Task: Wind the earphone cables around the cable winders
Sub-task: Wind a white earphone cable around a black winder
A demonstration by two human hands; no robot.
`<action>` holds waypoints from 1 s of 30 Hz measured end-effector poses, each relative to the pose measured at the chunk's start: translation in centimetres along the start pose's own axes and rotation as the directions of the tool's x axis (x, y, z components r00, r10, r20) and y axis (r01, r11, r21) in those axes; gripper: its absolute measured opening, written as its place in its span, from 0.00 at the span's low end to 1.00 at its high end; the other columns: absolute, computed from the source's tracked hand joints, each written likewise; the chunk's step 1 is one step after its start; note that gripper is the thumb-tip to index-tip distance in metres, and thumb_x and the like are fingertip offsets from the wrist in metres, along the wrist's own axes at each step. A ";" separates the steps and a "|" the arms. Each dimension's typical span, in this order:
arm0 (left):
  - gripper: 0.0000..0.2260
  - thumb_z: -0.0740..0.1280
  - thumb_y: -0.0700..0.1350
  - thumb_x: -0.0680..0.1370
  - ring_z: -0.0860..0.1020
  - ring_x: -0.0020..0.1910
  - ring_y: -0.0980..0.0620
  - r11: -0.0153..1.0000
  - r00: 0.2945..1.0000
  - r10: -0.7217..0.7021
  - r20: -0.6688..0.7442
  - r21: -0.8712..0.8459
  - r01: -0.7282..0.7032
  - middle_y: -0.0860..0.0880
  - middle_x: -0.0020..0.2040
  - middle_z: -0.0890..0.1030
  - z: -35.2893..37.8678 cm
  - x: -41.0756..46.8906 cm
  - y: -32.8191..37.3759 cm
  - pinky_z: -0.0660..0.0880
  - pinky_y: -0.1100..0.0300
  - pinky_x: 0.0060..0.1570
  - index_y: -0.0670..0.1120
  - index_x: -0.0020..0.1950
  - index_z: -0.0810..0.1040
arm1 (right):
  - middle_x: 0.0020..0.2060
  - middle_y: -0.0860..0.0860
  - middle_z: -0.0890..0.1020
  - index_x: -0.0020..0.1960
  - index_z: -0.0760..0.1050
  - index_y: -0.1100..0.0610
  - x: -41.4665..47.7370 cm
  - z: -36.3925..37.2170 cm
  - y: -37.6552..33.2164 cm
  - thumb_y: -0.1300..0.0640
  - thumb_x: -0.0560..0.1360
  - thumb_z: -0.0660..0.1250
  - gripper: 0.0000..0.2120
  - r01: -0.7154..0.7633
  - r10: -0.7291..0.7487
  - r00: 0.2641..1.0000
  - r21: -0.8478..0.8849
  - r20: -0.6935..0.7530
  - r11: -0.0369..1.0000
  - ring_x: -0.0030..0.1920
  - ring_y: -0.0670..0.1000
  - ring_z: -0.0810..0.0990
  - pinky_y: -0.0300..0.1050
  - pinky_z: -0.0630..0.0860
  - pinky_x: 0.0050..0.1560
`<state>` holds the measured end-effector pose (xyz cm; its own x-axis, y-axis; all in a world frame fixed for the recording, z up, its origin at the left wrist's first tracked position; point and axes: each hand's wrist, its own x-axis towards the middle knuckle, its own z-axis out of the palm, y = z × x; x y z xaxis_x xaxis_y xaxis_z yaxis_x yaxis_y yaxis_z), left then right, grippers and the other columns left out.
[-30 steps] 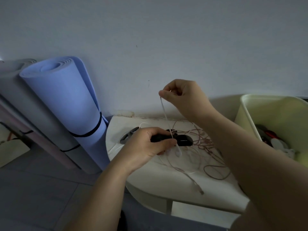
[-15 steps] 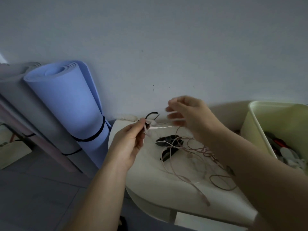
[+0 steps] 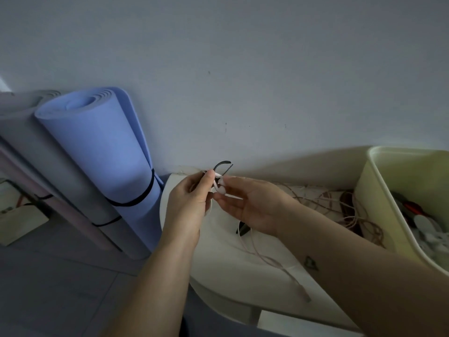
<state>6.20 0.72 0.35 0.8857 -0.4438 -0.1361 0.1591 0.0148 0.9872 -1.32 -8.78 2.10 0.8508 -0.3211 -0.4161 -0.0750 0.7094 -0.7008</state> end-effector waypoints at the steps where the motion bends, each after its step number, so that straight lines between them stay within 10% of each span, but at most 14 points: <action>1: 0.06 0.69 0.51 0.77 0.79 0.38 0.53 1.000 1.000 0.022 0.018 0.019 -0.022 0.50 0.39 0.83 -0.1 0.0 0.0 0.75 0.51 0.47 0.51 0.44 0.83 | 0.31 0.53 0.81 0.44 0.77 0.63 0.0 0.0 0.0 0.64 0.77 0.65 0.04 0.009 -0.009 1.000 -0.003 0.004 1.000 0.33 0.50 0.82 0.38 0.80 0.36; 12: 0.10 0.67 0.44 0.77 0.80 0.46 0.55 0.999 0.972 0.043 0.231 0.004 -0.045 0.51 0.41 0.85 -1.2 -0.4 1.2 0.72 0.53 0.59 0.53 0.39 0.85 | 0.34 0.55 0.83 0.39 0.81 0.63 -0.8 0.3 -1.0 0.64 0.76 0.65 0.09 -0.098 0.093 0.994 0.090 0.053 0.991 0.31 0.48 0.82 0.36 0.80 0.33; 30: 0.04 0.70 0.46 0.75 0.81 0.46 0.50 0.998 0.988 0.042 0.147 0.041 -0.048 0.48 0.40 0.85 -0.8 -0.3 0.6 0.76 0.52 0.54 0.51 0.45 0.85 | 0.41 0.59 0.85 0.47 0.81 0.61 -0.9 -0.2 -0.9 0.63 0.73 0.70 0.04 0.286 -0.347 0.938 -0.608 0.019 0.740 0.38 0.52 0.82 0.50 0.80 0.51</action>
<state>6.36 1.54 0.89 0.8179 -0.5697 -0.0809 0.0978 -0.0009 0.9952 -2.14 -9.27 2.97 0.8338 -0.5350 -0.1361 -0.1285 0.0516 -0.9904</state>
